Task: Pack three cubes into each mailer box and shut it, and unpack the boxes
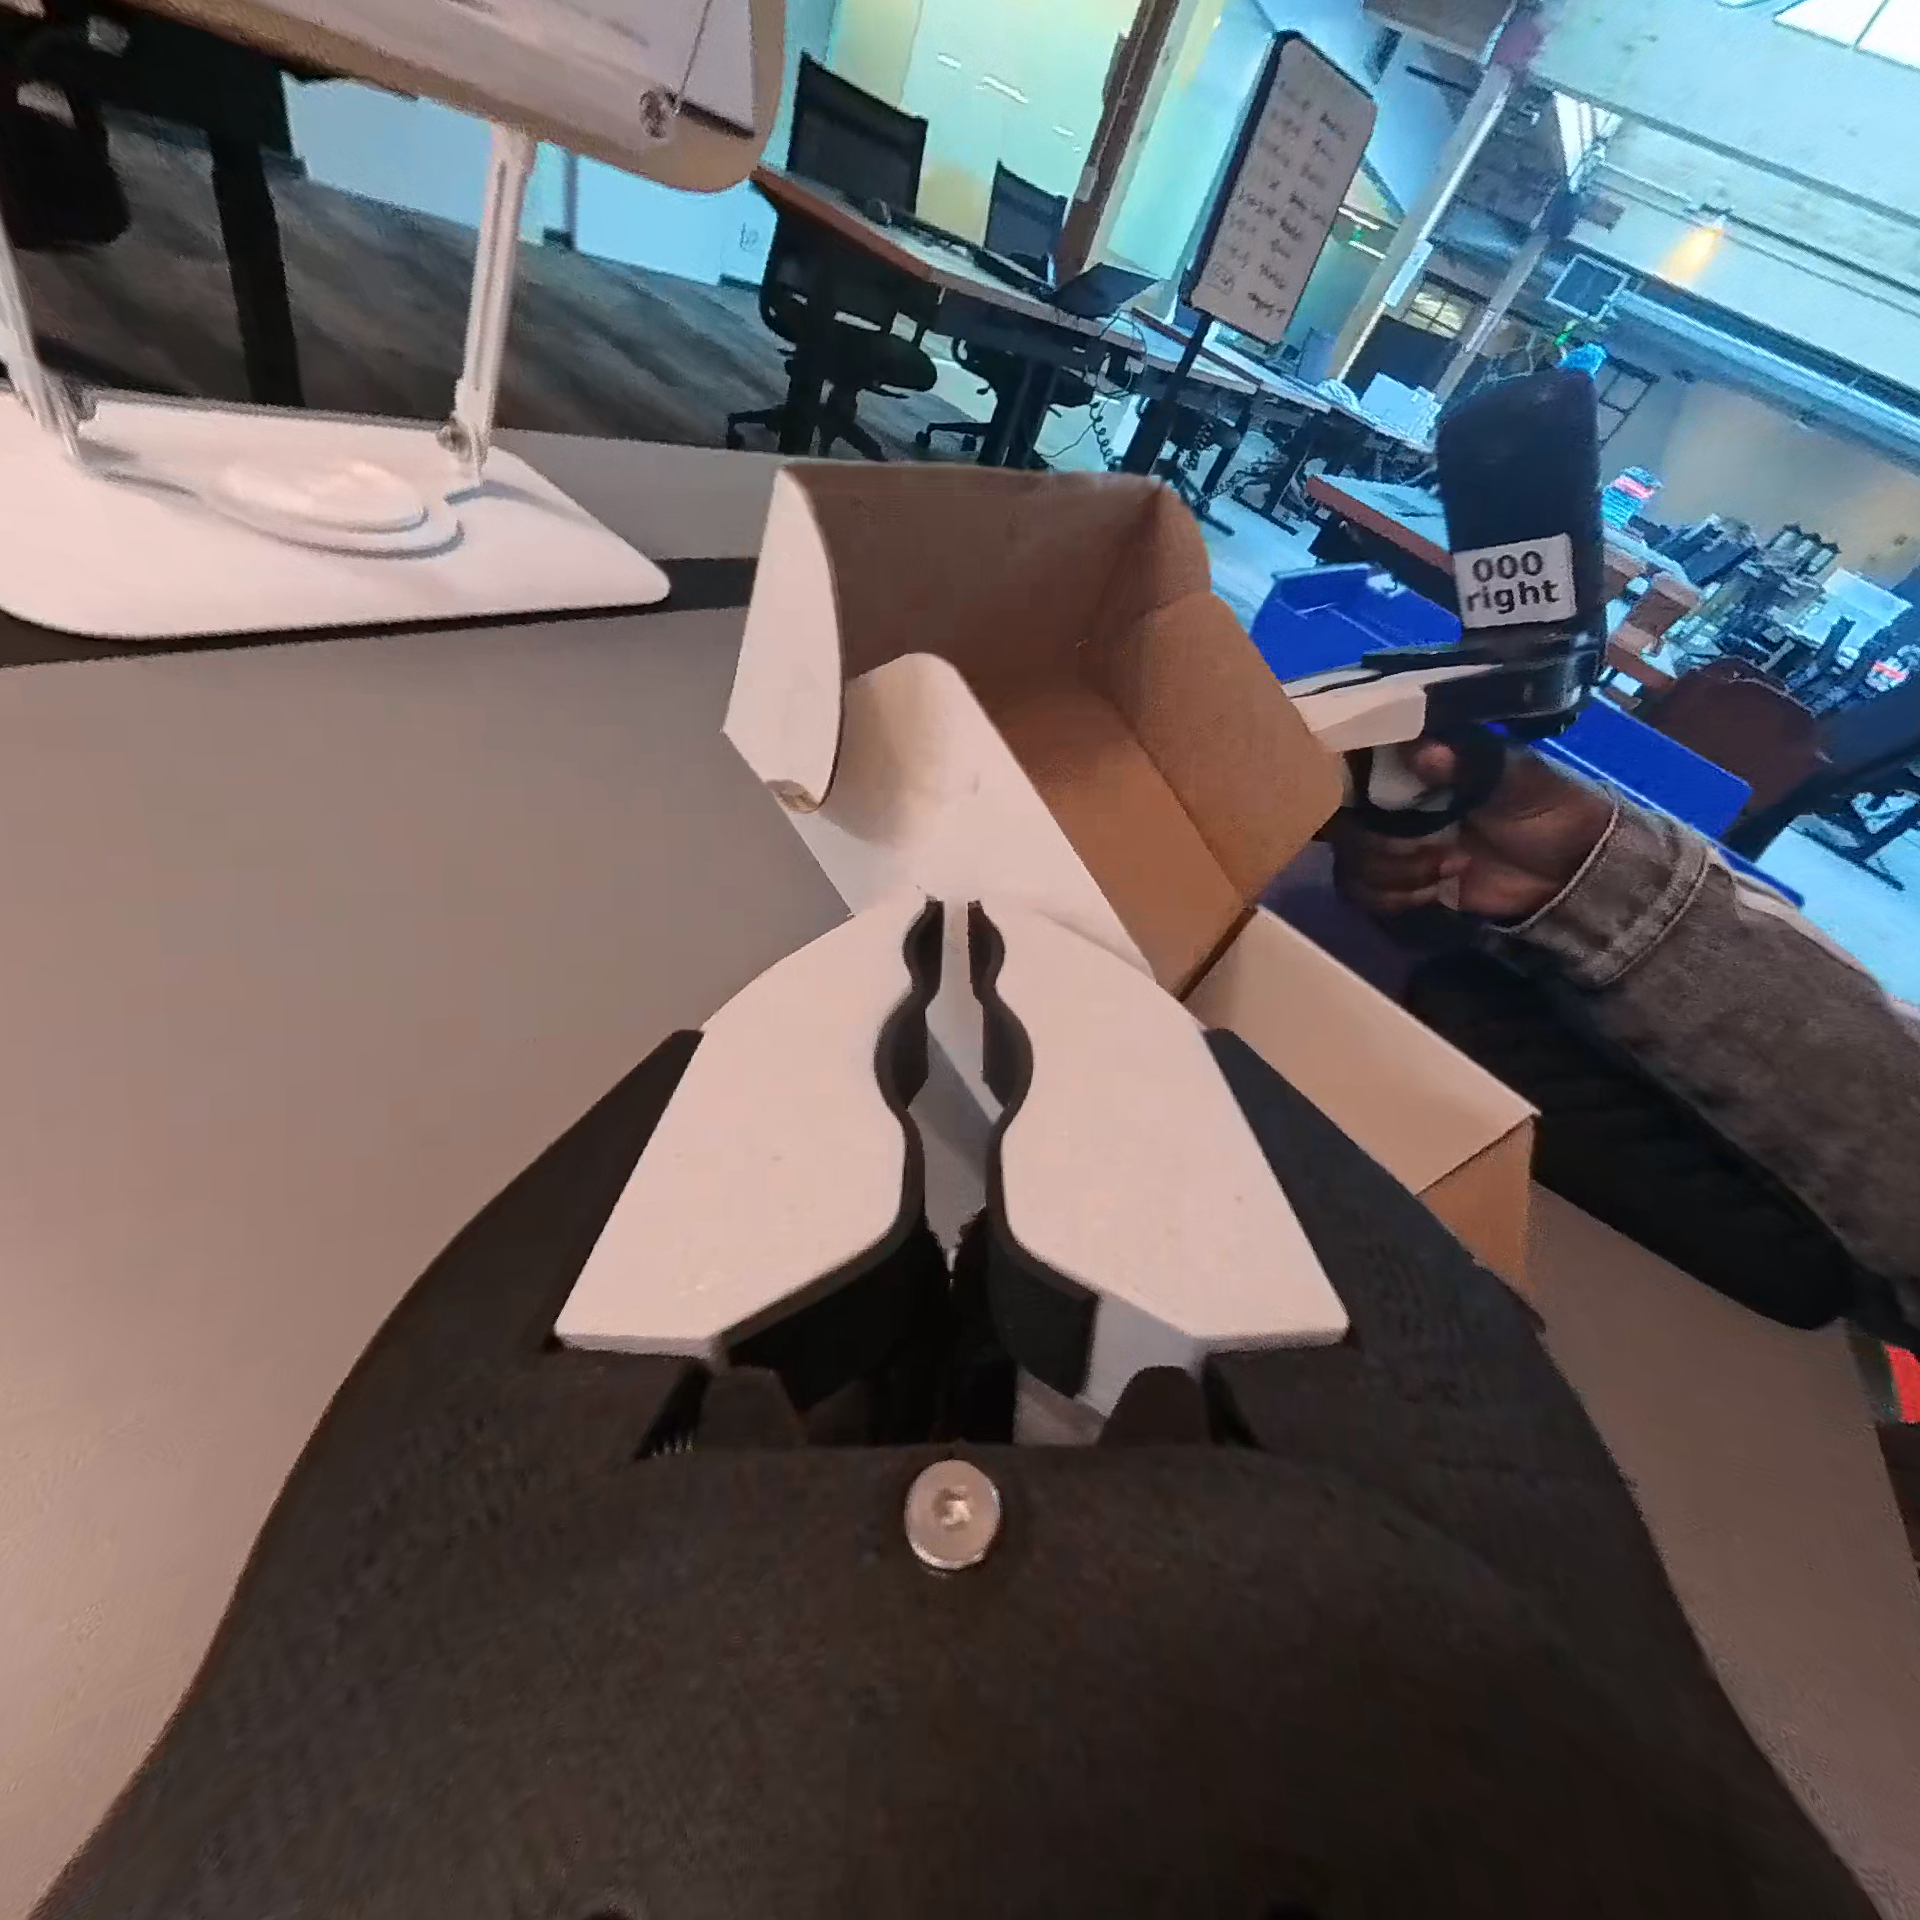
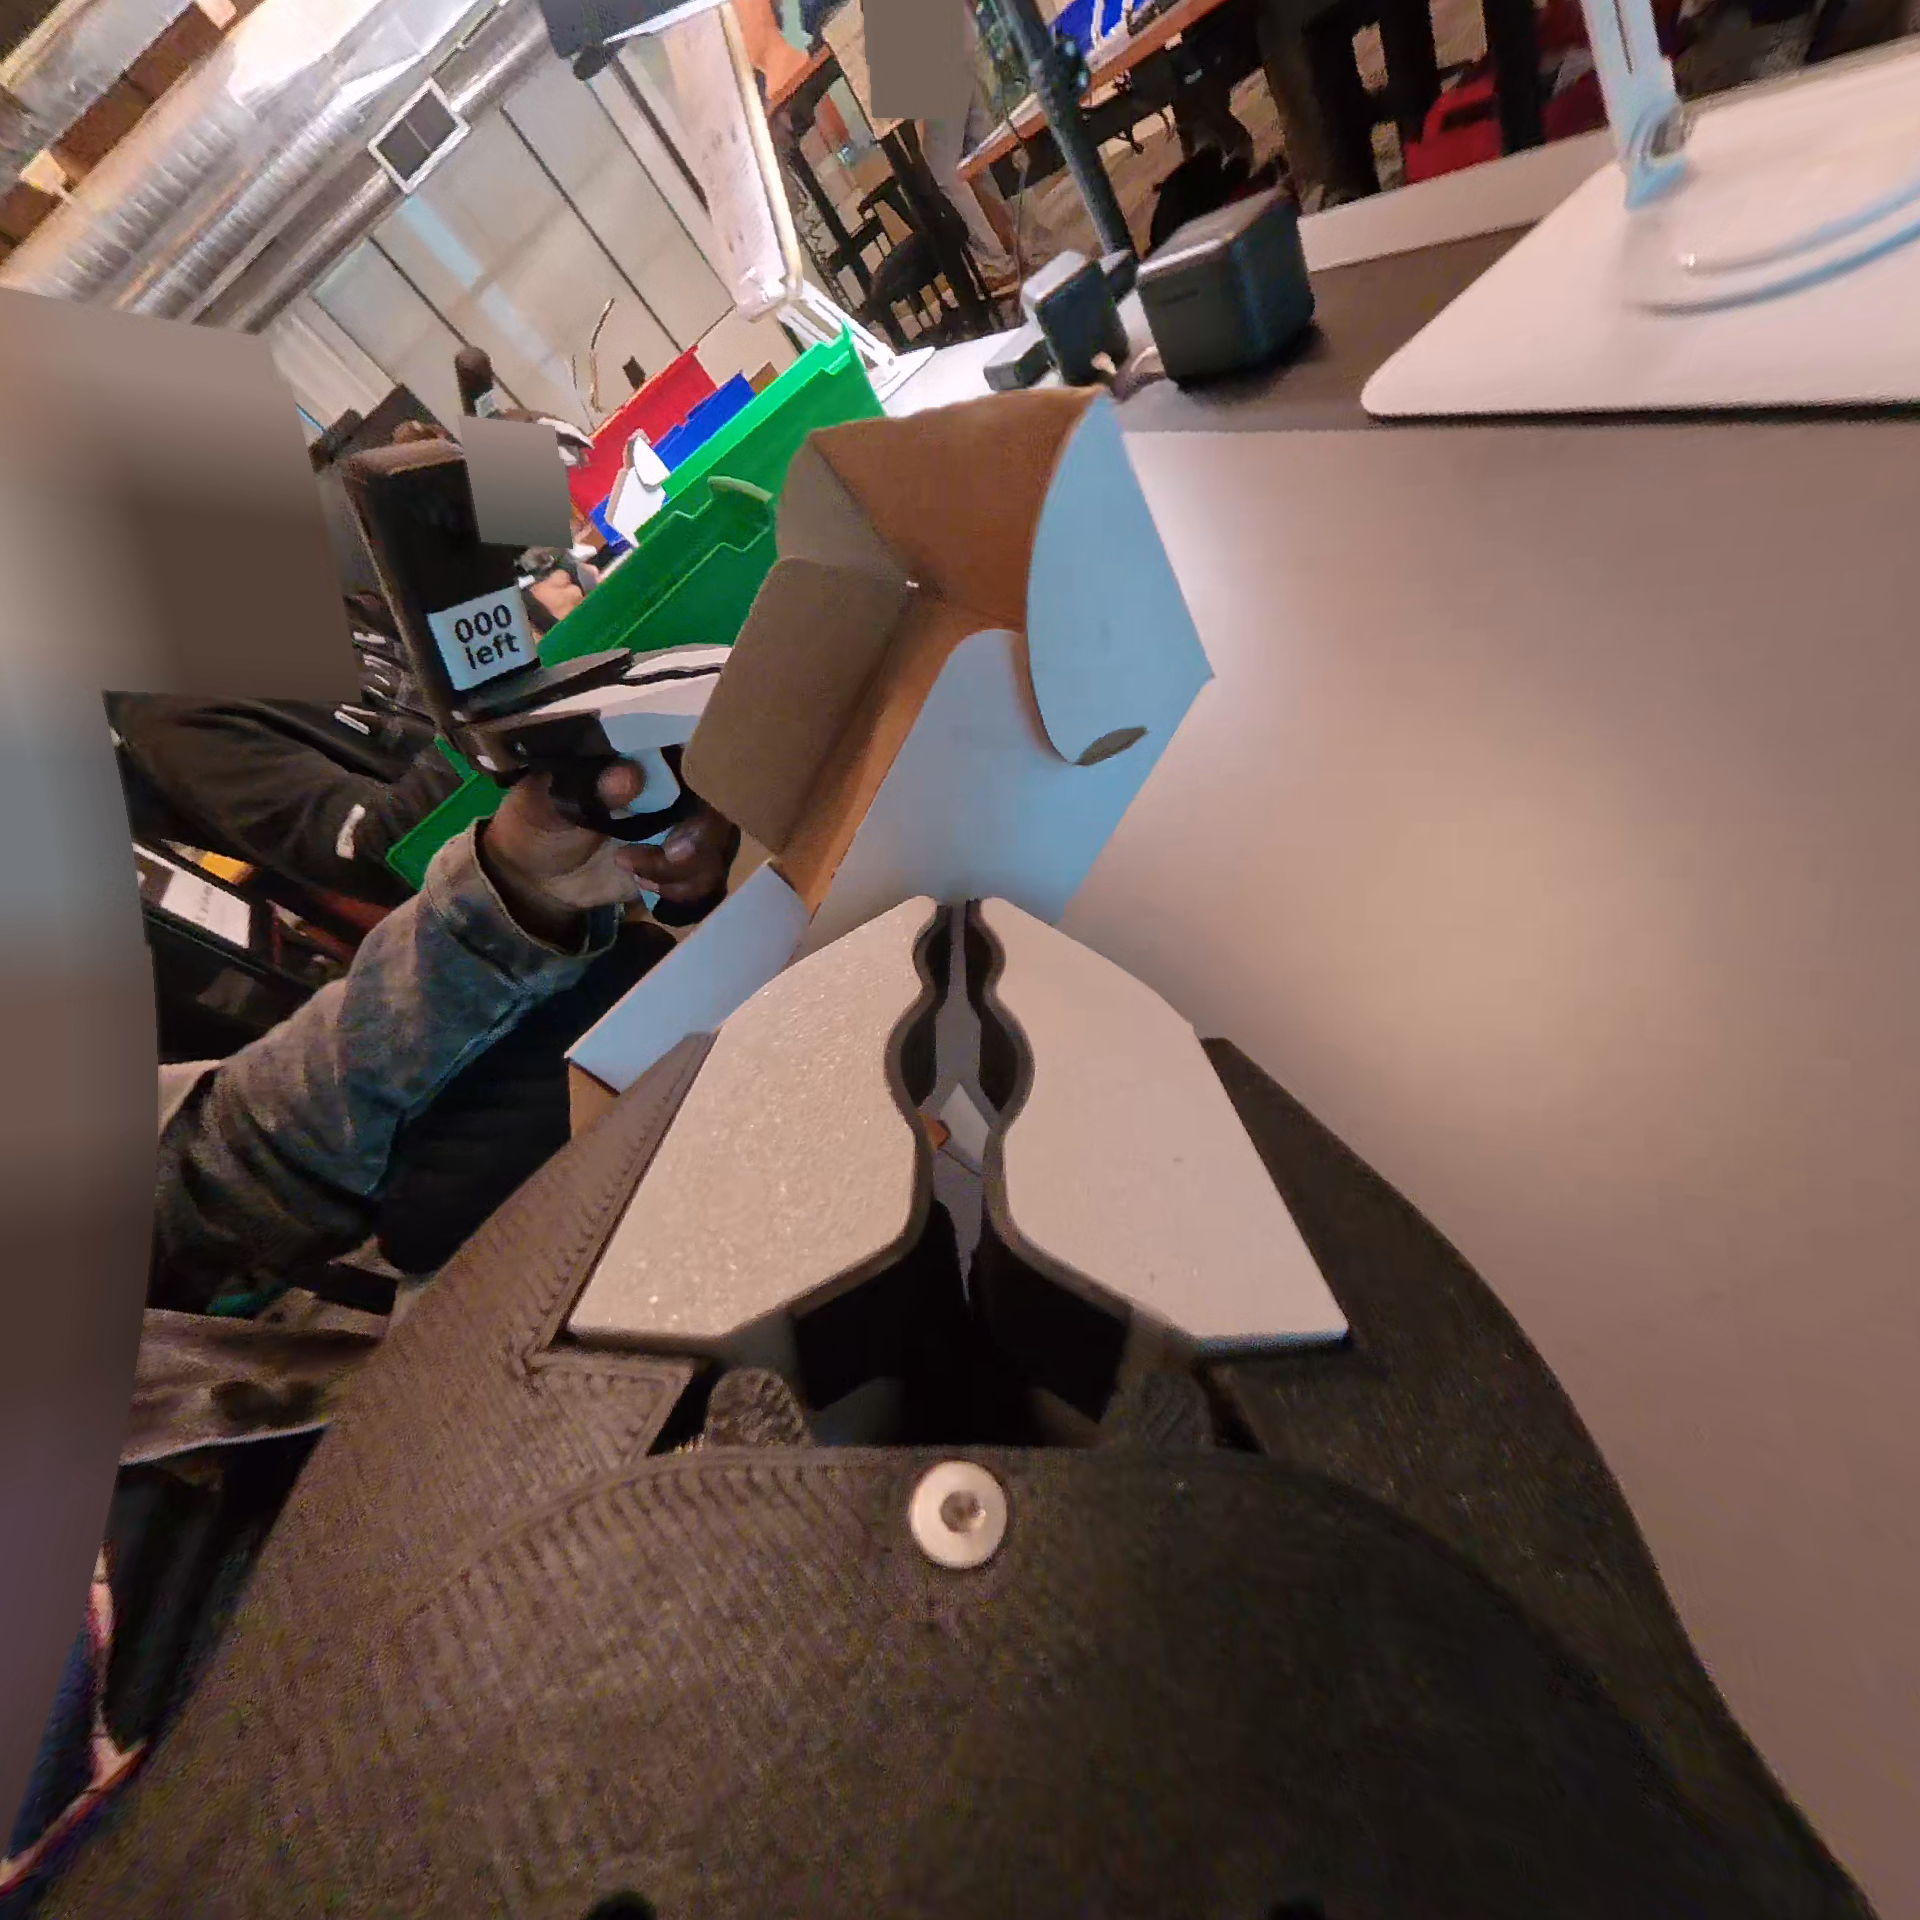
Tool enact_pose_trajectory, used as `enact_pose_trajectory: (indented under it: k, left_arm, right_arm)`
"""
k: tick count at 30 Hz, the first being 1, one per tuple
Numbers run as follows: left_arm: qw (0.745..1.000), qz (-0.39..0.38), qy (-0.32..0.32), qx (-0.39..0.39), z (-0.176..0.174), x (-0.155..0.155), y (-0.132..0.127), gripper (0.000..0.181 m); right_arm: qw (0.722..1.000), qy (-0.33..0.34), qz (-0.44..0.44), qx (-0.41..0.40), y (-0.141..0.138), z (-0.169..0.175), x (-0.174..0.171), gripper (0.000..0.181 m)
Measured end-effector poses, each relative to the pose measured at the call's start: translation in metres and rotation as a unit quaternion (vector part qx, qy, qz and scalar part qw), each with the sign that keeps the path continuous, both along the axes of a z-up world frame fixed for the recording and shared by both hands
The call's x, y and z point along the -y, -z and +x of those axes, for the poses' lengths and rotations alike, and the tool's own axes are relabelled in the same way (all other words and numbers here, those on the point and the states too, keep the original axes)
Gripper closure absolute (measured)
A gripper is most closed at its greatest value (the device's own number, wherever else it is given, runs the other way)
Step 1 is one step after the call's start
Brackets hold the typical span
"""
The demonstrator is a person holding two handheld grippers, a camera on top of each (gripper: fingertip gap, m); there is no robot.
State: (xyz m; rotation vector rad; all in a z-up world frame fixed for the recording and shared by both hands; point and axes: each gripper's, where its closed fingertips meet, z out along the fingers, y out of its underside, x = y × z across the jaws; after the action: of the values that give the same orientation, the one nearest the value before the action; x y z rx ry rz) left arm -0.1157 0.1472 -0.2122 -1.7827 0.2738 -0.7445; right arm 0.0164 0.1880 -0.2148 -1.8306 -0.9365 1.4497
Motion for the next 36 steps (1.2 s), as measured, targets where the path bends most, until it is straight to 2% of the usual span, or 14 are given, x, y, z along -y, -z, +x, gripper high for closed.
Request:
enact_pose_trajectory:
  k: [10, 15, 18, 21, 23, 26, 29, 34, 36]
  left_arm:
    - [0.988, 0.101, 0.06, -0.102, 0.021, 0.045, -0.011, 0.178]
    - [0.974, 0.131, 0.077, -0.167, 0.028, 0.065, -0.003, 0.178]
    - [0.967, 0.131, 0.088, -0.201, 0.03, 0.075, 0.006, 0.177]
    - [0.946, 0.16, 0.09, -0.267, 0.031, 0.083, 0.012, 0.171]
    - [0.927, 0.18, 0.089, -0.315, 0.031, 0.09, 0.014, 0.153]
    - [0.901, 0.205, 0.067, -0.376, 0.018, 0.101, 0.012, 0.134]
    - [0.885, 0.282, 0.027, -0.369, 0.013, 0.116, -0.012, 0.107]
    - [0.831, 0.377, 0.029, -0.409, 0.043, 0.128, -0.035, 0.105]
    - [0.814, 0.386, 0.035, -0.433, 0.051, 0.124, -0.035, 0.11]
  right_arm:
    - [0.992, -0.053, 0.115, 0.018, -0.008, 0.016, 0.046, 0.18]
    - [0.975, -0.054, 0.209, 0.06, 0.0, 0.023, 0.067, 0.181]
    - [0.968, -0.055, 0.226, 0.089, 0.01, 0.027, 0.075, 0.18]
    - [0.962, -0.058, 0.237, 0.124, 0.023, 0.033, 0.081, 0.179]
    - [0.951, -0.053, 0.262, 0.153, 0.029, 0.039, 0.082, 0.173]
    - [0.92, -0.042, 0.334, 0.2, 0.03, 0.055, 0.083, 0.148]
    - [0.866, -0.009, 0.455, 0.208, 0.019, 0.069, 0.088, 0.121]
    - [0.752, 0.047, 0.642, 0.143, -0.029, 0.061, 0.112, 0.134]
    - [0.729, 0.039, 0.668, 0.143, -0.033, 0.055, 0.118, 0.136]
